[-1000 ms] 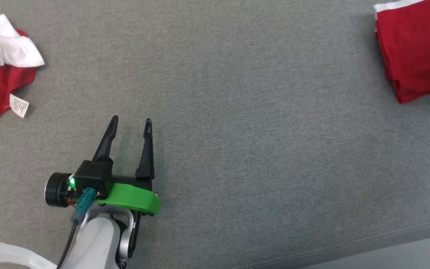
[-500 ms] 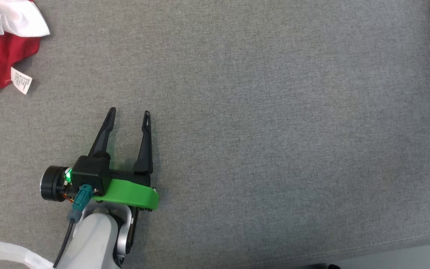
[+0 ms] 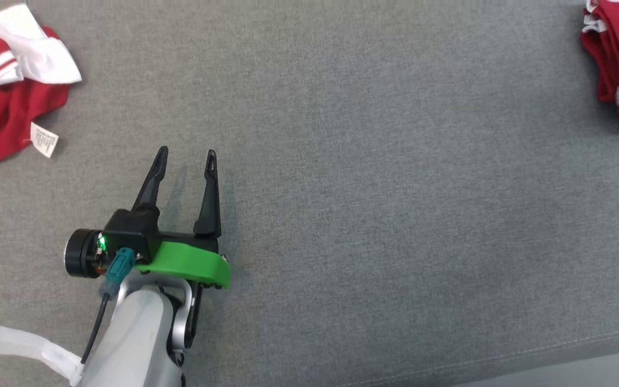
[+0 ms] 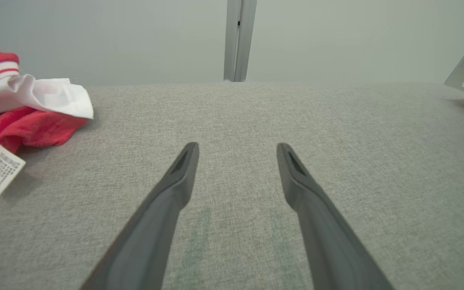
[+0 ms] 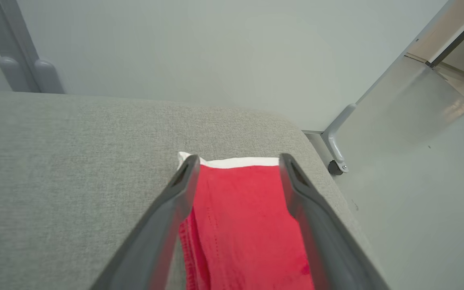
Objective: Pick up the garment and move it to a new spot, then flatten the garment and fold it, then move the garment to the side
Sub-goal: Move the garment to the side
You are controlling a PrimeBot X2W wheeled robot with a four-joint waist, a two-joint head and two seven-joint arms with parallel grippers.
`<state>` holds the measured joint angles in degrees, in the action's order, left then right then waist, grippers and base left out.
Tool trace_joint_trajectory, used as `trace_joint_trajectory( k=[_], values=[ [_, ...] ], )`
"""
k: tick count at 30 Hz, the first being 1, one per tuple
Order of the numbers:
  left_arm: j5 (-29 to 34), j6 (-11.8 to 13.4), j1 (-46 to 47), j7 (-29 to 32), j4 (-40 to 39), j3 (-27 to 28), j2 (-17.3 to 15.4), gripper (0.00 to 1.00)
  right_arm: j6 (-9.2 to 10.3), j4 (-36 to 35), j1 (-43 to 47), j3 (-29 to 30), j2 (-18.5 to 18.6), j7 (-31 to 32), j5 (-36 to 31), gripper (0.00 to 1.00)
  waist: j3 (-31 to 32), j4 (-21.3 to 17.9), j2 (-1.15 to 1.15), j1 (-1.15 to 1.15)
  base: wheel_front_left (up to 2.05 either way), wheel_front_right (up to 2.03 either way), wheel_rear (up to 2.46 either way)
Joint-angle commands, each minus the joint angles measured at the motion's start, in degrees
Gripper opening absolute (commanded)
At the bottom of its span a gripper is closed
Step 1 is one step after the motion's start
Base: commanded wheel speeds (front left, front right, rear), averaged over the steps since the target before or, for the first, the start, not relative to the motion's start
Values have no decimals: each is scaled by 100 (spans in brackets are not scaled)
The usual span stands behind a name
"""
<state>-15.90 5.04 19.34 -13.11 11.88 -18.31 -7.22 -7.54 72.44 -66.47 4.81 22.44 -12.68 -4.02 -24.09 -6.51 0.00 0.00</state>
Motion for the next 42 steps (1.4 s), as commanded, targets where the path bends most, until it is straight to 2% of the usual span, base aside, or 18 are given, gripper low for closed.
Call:
trace_joint_trajectory(
  k=[1, 8, 15, 21, 27, 34, 42],
  values=[
    [-69, 1, 114, -54, 110, 56, 44, 100, 11, -72, 148, -17, -193, -95, -74, 100, 398, 7, 0, 0, 0, 0, 0],
    [-365, 72, 42, -175, 792, 290, 205, 100, 11, -572, 788, -165, -1138, -249, -65, 100, 1209, 113, 0, 0, 0, 0, 0],
    [-540, 69, -401, -211, 1216, 496, 329, 100, 11, -1800, 2167, -492, -1761, -250, 311, 100, 1945, 369, 0, 0, 0, 0, 0],
    [-517, 13, -937, -209, 1232, 543, 374, 100, 11, -2859, 3543, -605, -1919, -252, 625, 100, 2424, 607, 0, 0, 0, 0, 0],
    [-412, -32, -1303, -209, 1082, 493, 403, 100, 11, -3900, 4667, -681, -1951, -252, 1028, 100, 2602, 799, 0, 0, 0, 0, 0],
    [-410, -15, -1629, -209, 901, 430, 419, 100, 11, -4802, 5706, -808, -1946, -252, 1307, 100, 2702, 885, 0, 0, 0, 0, 0],
    [-468, 3, -1720, -210, 870, 313, 428, 100, 11, -5649, 6585, -600, -1945, -56, 1311, 100, 2715, 949, 0, 0, 0, 0, 0]
  ],
)
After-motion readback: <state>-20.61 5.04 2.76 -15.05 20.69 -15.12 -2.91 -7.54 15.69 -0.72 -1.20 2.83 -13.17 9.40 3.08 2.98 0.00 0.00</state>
